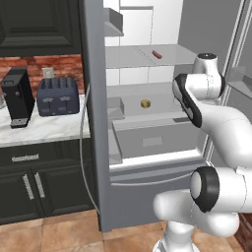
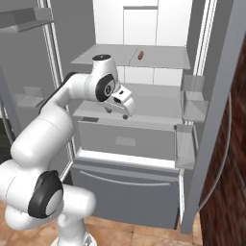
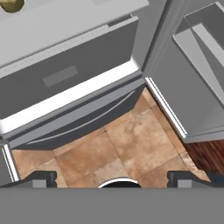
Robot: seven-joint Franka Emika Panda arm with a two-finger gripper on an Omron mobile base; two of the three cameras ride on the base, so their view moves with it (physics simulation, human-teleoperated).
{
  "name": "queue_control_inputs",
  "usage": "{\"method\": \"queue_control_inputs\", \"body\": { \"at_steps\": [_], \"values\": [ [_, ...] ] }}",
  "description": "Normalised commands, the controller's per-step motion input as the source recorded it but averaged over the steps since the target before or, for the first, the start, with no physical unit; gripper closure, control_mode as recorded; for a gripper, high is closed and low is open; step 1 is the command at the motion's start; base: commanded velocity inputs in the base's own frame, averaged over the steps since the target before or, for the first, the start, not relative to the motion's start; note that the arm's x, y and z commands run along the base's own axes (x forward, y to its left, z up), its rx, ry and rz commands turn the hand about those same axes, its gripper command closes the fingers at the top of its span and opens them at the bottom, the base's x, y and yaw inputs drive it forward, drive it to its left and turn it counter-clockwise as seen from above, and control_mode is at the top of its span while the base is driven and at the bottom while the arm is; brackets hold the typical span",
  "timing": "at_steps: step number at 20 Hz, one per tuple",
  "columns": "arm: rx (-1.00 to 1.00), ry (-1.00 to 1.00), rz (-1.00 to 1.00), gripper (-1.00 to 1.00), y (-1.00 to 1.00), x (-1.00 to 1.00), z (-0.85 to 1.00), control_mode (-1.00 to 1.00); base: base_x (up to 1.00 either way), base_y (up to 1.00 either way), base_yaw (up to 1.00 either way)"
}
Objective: Retrieve the sausage and cheese from the fridge and place them on the cutting board on the counter.
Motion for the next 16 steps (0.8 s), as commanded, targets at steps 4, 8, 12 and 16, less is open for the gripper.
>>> {"method": "queue_control_inputs", "body": {
  "at_steps": [4, 8, 12, 16],
  "values": [
    [0.00, 0.00, 0.00, -1.00, 0.00, 0.00, 0.00, 1.00, 0.14, -0.39, 0.00],
    [0.00, 0.00, 0.00, -1.00, 0.00, 0.00, 0.00, 1.00, 0.26, -0.03, 0.01],
    [0.00, 0.00, 0.00, -1.00, 0.00, 0.00, 0.00, 1.00, 0.57, 0.03, 0.04],
    [0.00, 0.00, 0.00, -1.00, 0.00, 0.00, 0.00, 1.00, 0.78, 0.02, 0.02]
  ]
}}
